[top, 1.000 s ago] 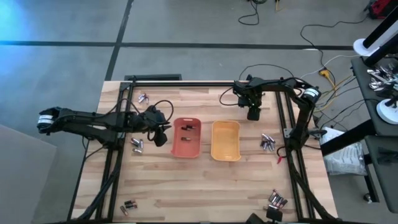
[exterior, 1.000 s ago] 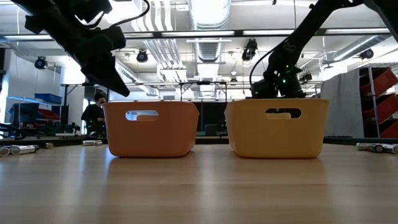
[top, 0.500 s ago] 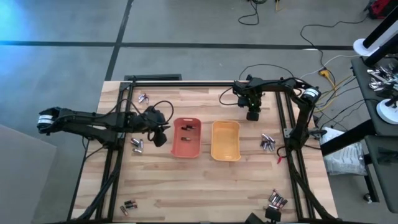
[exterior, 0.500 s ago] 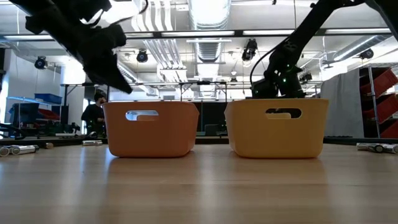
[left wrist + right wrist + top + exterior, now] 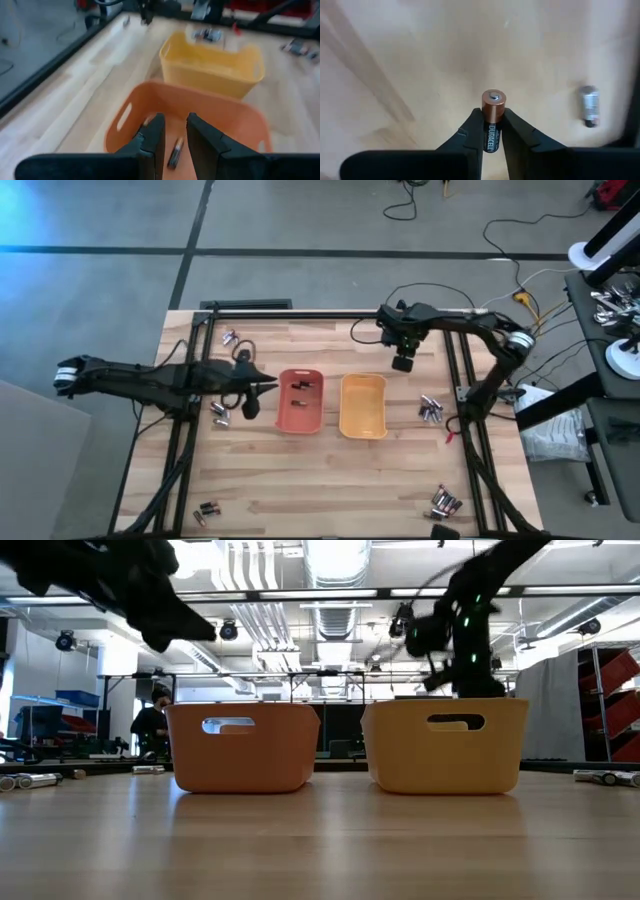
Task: Sort batteries
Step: Put the brown-black battery into the yellow bin
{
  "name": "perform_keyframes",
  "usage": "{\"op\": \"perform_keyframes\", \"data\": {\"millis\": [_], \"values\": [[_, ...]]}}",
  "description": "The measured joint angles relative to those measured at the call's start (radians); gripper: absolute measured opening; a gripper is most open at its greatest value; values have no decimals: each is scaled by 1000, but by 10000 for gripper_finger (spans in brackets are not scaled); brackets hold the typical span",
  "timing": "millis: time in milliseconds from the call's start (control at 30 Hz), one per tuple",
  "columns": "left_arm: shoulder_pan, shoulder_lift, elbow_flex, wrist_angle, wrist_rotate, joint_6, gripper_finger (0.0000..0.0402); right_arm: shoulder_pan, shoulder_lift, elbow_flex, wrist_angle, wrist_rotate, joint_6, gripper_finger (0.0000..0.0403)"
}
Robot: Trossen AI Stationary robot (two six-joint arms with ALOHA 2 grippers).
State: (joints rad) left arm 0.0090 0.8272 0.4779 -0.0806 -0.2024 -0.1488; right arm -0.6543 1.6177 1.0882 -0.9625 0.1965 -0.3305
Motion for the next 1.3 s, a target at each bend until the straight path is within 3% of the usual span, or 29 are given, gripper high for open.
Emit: {"op": "perform_keyframes", "data": {"millis": [233, 400, 533, 800, 1000, 1100, 1300], "values": [[-8, -189, -105, 114, 34, 18, 61, 145, -237, 0, 42, 14, 60, 41], [-8, -258, -159, 109, 32, 18, 61, 254, -346, 1, 236, 12, 96, 42], [-8, -253, -174, 99, 0, 16, 61, 335, -355, 2, 398, -16, 95, 42], [-8, -214, -192, 148, -35, 72, 61, 471, -233, 14, 818, -309, 106, 42], [-8, -199, -357, 585, 82, 158, 61, 543, -72, 138, 933, -317, 134, 42], [-7, -182, -427, 783, 87, 187, 61, 563, -3, 194, 1028, -320, 173, 42], [-7, -132, -446, 841, 85, 164, 79, 586, 120, 254, 1138, -327, 248, 43]]}}
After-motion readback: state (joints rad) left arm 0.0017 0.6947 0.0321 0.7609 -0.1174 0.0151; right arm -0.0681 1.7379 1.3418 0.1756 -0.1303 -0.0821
